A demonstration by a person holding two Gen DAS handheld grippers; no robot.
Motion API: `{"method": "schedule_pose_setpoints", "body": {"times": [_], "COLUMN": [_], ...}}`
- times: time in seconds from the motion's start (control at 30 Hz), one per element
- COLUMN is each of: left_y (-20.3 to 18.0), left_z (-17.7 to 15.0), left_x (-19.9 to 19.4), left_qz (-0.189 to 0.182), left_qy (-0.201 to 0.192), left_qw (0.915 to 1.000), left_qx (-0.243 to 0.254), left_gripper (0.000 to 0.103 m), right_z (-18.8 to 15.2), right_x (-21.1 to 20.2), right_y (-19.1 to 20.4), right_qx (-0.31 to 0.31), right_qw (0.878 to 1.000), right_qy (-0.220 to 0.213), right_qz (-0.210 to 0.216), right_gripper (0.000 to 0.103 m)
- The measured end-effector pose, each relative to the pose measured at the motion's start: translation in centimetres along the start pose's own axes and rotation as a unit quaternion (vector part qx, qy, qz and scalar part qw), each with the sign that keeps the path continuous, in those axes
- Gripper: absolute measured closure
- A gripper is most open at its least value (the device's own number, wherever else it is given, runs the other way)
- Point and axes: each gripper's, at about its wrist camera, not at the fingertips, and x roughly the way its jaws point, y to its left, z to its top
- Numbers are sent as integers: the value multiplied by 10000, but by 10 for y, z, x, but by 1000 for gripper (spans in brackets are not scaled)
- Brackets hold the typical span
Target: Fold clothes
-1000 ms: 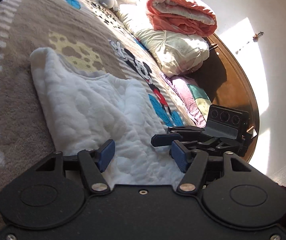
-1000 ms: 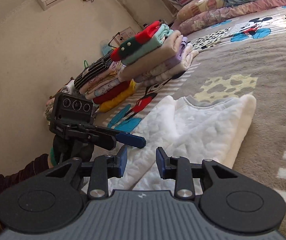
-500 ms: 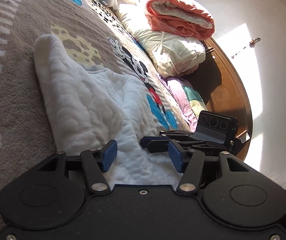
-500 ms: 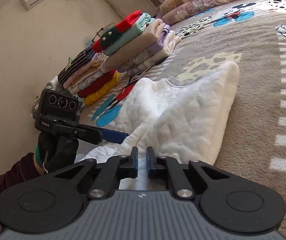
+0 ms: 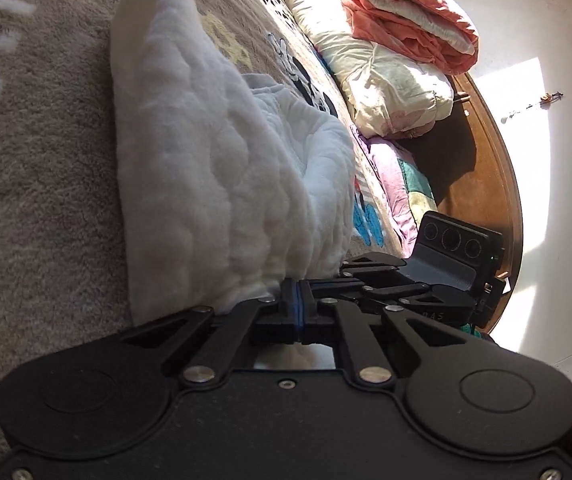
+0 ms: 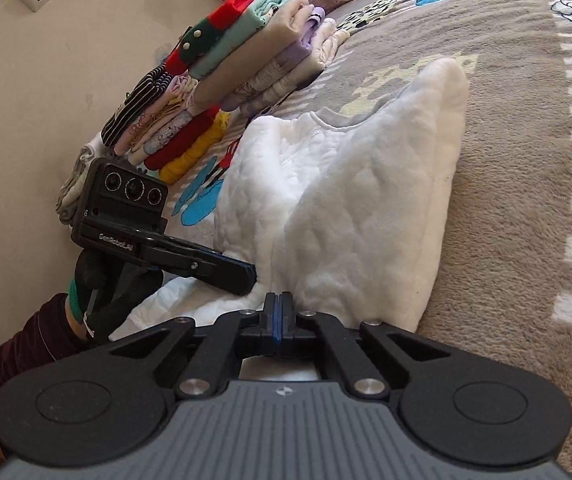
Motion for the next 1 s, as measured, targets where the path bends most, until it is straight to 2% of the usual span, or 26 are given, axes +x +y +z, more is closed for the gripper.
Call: {"method": "schedule_pose_setpoints", "body": {"times": [0.1,0.13,0.17,0.2,0.23,0.27,0.3,0.33,0.47,0.57,0.67,0.8,0.87,0.93,1.0], "left_y": [-9,-11,-12,-16,-19,-21,-22,-23,-16,-2,20,45,47,49,50], "left_z": [-1,-1,0,0,0,2,4,5,19,35,48,60,64,67,68], "left_x": [-4,-7,-10,-16,-23,-29,-36,-42,-65,-80,-92,-89,-80,-71,-65], "left_qz": [23,-49,-130,-310,-512,-604,-670,-737,-717,-392,10,282,401,518,603], "left_qy": [-36,-74,-116,-188,-266,-399,-546,-692,-1278,-1766,-2134,-2274,-2183,-2081,-2026], "left_qw": [9999,9998,9997,9991,9980,9969,9957,9943,9889,9835,9766,9713,9732,9753,9761], "left_qx": [145,154,157,211,275,303,322,340,245,49,-282,-637,-596,-535,-511], "left_gripper": [97,93,82,70,47,39,39,39,39,39,39,39,40,43,52], "right_z": [0,0,1,2,3,4,7,10,31,45,55,68,74,80,83], "right_x": [0,-2,-4,-6,-9,-11,-16,-21,-48,-71,-79,-64,-57,-46,-34], "right_y": [3,6,10,13,17,19,23,26,18,-13,-46,-76,-90,-96,-100], "right_qx": [-29,-94,-159,-198,-237,-263,-311,-358,-321,191,700,1066,1245,1245,1193], "right_qw": [10000,9999,9998,9997,9996,9994,9991,9986,9962,9895,9792,9779,9768,9801,9829], "right_qy": [12,-12,-37,-100,-162,-211,-283,-357,-806,-1418,-1840,-1757,-1713,-1517,-1367], "right_qz": [-41,-69,-95,-61,-27,12,73,132,68,-226,-497,-380,-323,-313,-321], "right_gripper": [103,103,103,95,86,80,68,63,60,52,42,37,36,36,38]}}
